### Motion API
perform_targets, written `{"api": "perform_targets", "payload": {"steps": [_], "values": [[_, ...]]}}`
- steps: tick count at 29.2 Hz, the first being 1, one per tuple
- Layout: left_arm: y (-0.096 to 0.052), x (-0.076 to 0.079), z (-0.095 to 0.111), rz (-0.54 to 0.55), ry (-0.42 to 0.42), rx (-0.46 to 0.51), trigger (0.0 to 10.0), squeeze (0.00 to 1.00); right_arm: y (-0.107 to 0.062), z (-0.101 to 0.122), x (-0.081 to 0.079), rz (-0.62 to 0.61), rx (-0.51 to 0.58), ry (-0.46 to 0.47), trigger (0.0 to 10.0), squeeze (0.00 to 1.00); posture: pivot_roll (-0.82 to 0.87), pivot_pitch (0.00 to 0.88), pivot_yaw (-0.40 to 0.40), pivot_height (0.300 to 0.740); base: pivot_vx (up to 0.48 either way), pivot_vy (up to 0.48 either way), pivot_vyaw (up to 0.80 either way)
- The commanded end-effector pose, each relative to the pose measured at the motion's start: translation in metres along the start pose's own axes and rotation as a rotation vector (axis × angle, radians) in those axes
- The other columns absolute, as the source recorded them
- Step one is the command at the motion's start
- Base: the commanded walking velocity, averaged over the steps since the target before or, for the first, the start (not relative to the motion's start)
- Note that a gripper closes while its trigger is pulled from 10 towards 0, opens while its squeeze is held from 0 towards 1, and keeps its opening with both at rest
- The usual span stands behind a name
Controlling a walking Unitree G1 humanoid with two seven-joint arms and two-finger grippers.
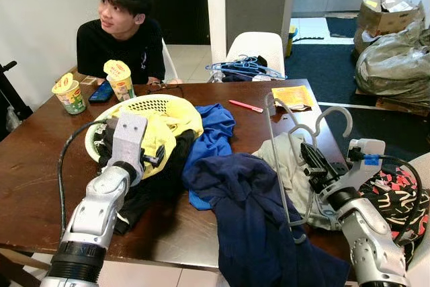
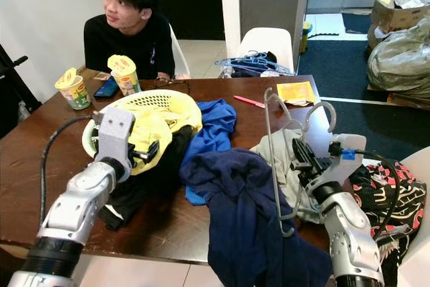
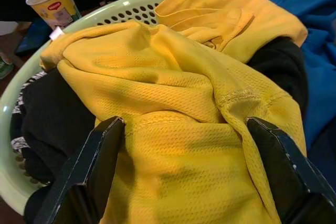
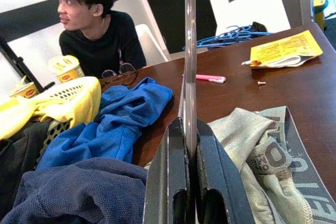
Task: Hang hanger
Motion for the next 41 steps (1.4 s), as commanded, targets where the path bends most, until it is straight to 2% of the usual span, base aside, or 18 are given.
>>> {"api": "perform_targets", "payload": {"steps": [1, 3, 4, 12, 14, 18, 19, 20, 21, 22, 24, 26, 28, 30, 33, 38, 40, 41], "values": [[-0.002, -0.014, -0.014, 0.045, 0.044, -0.063, 0.8, 0.0, -0.003, -0.01, 0.0, -0.007, -0.039, -0.001, 10.0, 0.0, -0.06, 0.0, 0.101, 0.74, 0.0, 0.0, 0.0], [-0.003, -0.016, -0.015, 0.053, 0.053, -0.072, 0.8, 0.0, -0.002, -0.01, 0.0, -0.007, -0.039, 0.0, 10.0, 0.0, -0.06, 0.0, 0.101, 0.74, 0.0, 0.0, 0.0], [-0.003, -0.018, -0.017, 0.058, 0.062, -0.079, 0.0, 0.0, -0.002, -0.01, 0.0, -0.007, -0.039, 0.001, 10.0, 0.0, -0.06, 0.0, 0.101, 0.74, 0.0, 0.0, 0.0], [-0.004, -0.026, -0.021, 0.078, 0.071, -0.106, 0.0, 0.0, 0.0, -0.011, -0.002, -0.005, -0.037, 0.012, 10.0, 0.0, -0.05, 0.0, 0.105, 0.74, 0.0, 0.0, 0.0], [-0.004, -0.028, -0.013, 0.088, 0.052, -0.081, 0.0, 0.0, 0.001, -0.011, -0.002, -0.005, -0.037, 0.013, 10.0, 0.0, -0.05, 0.0, 0.105, 0.74, 0.0, 0.0, 0.0], [-0.003, -0.029, 0.013, 0.093, 0.018, 0.022, 0.0, 0.0, 0.001, -0.011, -0.001, -0.006, -0.038, 0.015, 10.0, 0.0, -0.05, 0.0, 0.1, 0.74, 0.0, 0.0, 0.0], [-0.003, -0.027, 0.044, 0.083, 0.007, 0.138, 0.0, 0.0, 0.001, -0.012, -0.001, -0.005, -0.039, 0.016, 10.0, 0.0, -0.05, 0.0, 0.104, 0.74, 0.0, 0.0, 0.0], [-0.003, -0.027, 0.044, 0.083, 0.007, 0.138, 0.0, 0.0, 0.001, -0.012, -0.001, -0.005, -0.039, 0.016, 10.0, 0.0, -0.05, 0.0, 0.104, 0.74, 0.0, 0.0, 0.0], [-0.007, -0.024, 0.079, 0.079, 0.005, 0.265, 0.0, 0.0, 0.002, -0.012, -0.002, -0.004, -0.039, 0.018, 10.0, 0.0, -0.04, 0.0, 0.1, 0.74, 0.0, 0.0, 0.0], [-0.007, -0.024, 0.079, 0.079, 0.005, 0.265, 0.0, 0.0, 0.002, -0.012, -0.002, -0.004, -0.039, 0.018, 10.0, 0.0, -0.04, 0.0, 0.1, 0.74, 0.0, 0.0, 0.0], [-0.019, -0.021, 0.131, 0.078, 0.001, 0.447, 0.0, 0.0, 0.003, -0.012, -0.002, -0.002, -0.039, 0.019, 10.0, 0.0, -0.04, 0.0, 0.102, 0.74, 0.0, 0.0, 0.0], [-0.019, -0.021, 0.131, 0.078, 0.001, 0.447, 0.0, 0.0, 0.003, -0.012, -0.002, -0.002, -0.039, 0.019, 10.0, 0.0, -0.04, 0.0, 0.102, 0.74, 0.0, 0.0, 0.0], [-0.031, -0.011, 0.16, 0.082, 0.072, 0.554, 0.0, 0.0, 0.004, -0.012, -0.003, -0.002, -0.036, 0.023, 10.0, 0.0, -0.04, 0.0, 0.105, 0.74, 0.0, 0.0, 0.0], [-0.034, -0.007, 0.168, 0.081, 0.097, 0.582, 0.0, 0.0, 0.004, -0.012, -0.003, -0.002, -0.035, 0.024, 10.0, 0.0, -0.04, 0.0, 0.105, 0.74, 0.0, 0.0, 0.0], [-0.044, 0.008, 0.185, 0.035, 0.072, 0.652, 0.0, 0.0, 0.005, -0.012, -0.003, -0.001, -0.031, 0.036, 10.0, 0.0, -0.03, 0.0, 0.105, 0.74, 0.0, 0.0, 0.0], [-0.041, 0.043, 0.165, -0.078, 0.098, 0.58, 0.0, 0.0, 0.005, -0.012, -0.004, 0.002, -0.03, 0.043, 10.0, 0.0, -0.03, 0.0, 0.108, 0.74, 0.0, 0.0, 0.0], [-0.041, 0.043, 0.165, -0.078, 0.098, 0.58, 0.0, 0.0, 0.005, -0.012, -0.004, 0.002, -0.03, 0.043, 10.0, 0.0, -0.03, 0.0, 0.108, 0.74, 0.0, 0.0, 0.0], [-0.039, 0.057, 0.15, -0.126, 0.089, 0.528, 0.0, 0.0, 0.005, -0.012, -0.004, 0.002, -0.029, 0.045, 10.0, 0.0, -0.03, 0.0, 0.11, 0.74, 0.0, 0.0, 0.0]]}}
Point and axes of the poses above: a point about 5 cm out from each wrist's last joint towards the gripper, its own y axis pointing out of the wrist towards the gripper, its own z axis along the axis of the wrist's last joint, x = y × z, the point moved 5 cm from there along y, pointing out of the wrist towards the gripper, and after that the axes turned 2 degrees about y, right-handed, at the moved point
